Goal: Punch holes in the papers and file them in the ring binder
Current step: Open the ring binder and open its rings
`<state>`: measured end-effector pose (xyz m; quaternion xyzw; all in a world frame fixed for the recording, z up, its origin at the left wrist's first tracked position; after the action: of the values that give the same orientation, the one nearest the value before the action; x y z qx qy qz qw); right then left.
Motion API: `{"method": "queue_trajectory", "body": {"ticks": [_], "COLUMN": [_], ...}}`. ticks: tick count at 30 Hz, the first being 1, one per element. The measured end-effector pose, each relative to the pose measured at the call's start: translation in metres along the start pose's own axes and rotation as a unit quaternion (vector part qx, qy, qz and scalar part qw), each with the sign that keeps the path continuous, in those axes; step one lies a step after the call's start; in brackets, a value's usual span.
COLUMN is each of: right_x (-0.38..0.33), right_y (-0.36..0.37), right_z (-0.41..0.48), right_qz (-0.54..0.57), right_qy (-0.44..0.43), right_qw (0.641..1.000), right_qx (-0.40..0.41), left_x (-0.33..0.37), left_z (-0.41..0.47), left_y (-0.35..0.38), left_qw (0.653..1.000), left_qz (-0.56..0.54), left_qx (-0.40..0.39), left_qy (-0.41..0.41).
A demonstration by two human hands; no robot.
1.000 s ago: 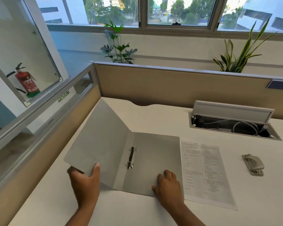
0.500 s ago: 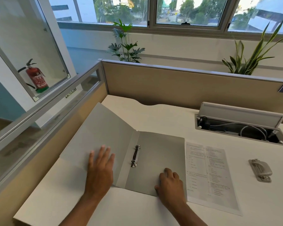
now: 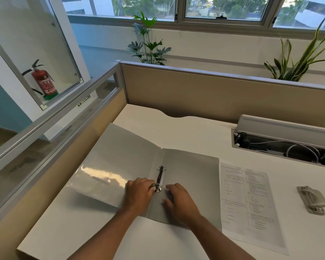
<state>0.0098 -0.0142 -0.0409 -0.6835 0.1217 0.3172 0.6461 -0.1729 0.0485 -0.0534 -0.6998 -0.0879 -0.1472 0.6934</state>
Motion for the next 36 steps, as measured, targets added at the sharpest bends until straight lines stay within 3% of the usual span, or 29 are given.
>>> {"method": "queue_trajectory", "body": {"ticks": [4,9,22,36], "right_x": [-0.004,-0.005,0.0,0.006], "right_y": [0.008,0.017,0.026,0.036], "right_z": [0.026,0.037,0.039,0.034], "right_qz": [0.021,-0.054,-0.096,-0.055], "right_qy": [0.027,0.011,0.005,0.038], "right_qw": [0.998,0.996,0.991,0.99], "right_qx": [0.052,0.076,0.093,0.121], "left_x": [-0.004,-0.01,-0.011,-0.013], "left_z": [0.006,0.008,0.006,0.005], "left_y": [0.009,0.02,0.038,0.04], "left_qw": [0.993,0.989,0.989,0.989], "left_qz": [-0.11,-0.139,-0.113,-0.115], "left_qx": [0.028,0.038,0.097,0.086], "left_qy": [-0.024,-0.019,-0.017,-0.022]}}
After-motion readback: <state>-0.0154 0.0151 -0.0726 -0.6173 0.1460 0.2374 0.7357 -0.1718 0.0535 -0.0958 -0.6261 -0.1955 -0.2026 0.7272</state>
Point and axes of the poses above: each hand's wrist, its own z-axis towards the middle knuckle, its own y-axis out of the palm, x = y × z, the point moved 1 cm from there along z, towards the middle knuckle, and after that the axes turned 14 degrees about -y, right-handed, at the moved point
